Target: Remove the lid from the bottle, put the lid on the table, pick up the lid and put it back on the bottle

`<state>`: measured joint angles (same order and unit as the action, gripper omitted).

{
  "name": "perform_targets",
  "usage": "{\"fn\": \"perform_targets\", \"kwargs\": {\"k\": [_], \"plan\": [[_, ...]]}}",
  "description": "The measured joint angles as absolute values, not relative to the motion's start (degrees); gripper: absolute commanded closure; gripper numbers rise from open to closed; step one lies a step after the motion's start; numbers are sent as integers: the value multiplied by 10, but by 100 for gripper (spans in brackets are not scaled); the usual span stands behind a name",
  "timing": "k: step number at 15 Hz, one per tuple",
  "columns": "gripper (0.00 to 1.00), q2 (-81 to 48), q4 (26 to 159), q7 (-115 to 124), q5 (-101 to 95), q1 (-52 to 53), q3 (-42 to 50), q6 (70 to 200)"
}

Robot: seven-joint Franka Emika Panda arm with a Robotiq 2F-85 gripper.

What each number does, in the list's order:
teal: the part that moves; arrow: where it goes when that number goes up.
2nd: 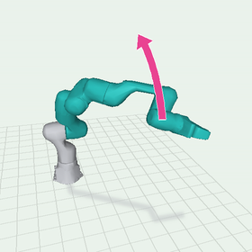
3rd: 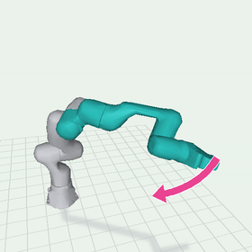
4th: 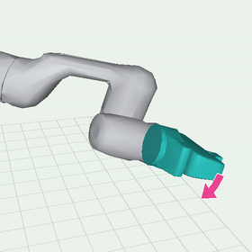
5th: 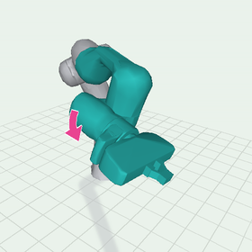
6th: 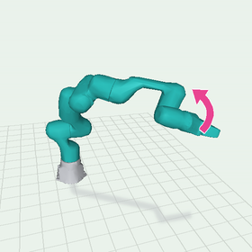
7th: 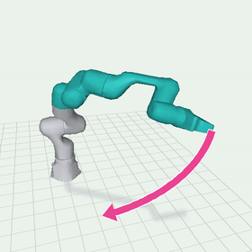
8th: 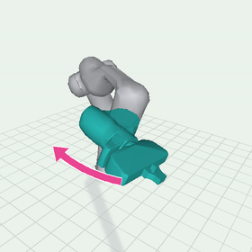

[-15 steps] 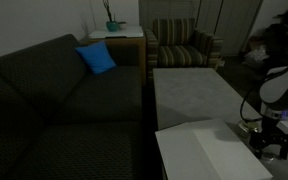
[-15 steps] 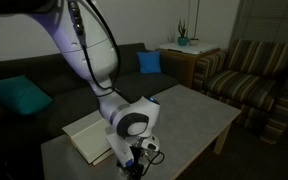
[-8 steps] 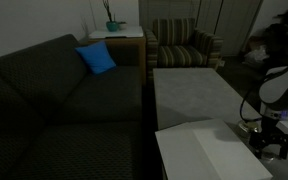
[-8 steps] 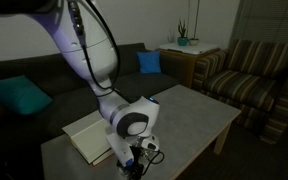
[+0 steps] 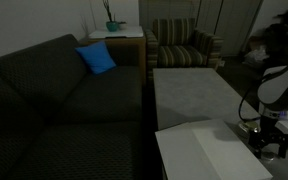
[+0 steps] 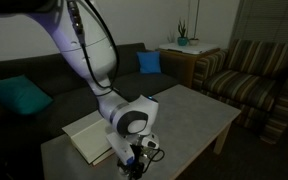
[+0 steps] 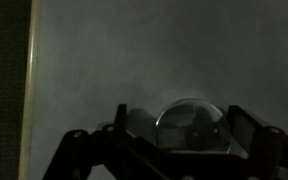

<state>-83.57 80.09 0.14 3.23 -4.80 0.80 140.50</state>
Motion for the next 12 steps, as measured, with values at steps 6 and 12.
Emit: {"fn": "perform_targets", "kwargs": {"k": [6,12], "plan": [[0,-839,782,7,44,-51,4,1408],[7,-839,772,8,46,-51,2,1408]]}}
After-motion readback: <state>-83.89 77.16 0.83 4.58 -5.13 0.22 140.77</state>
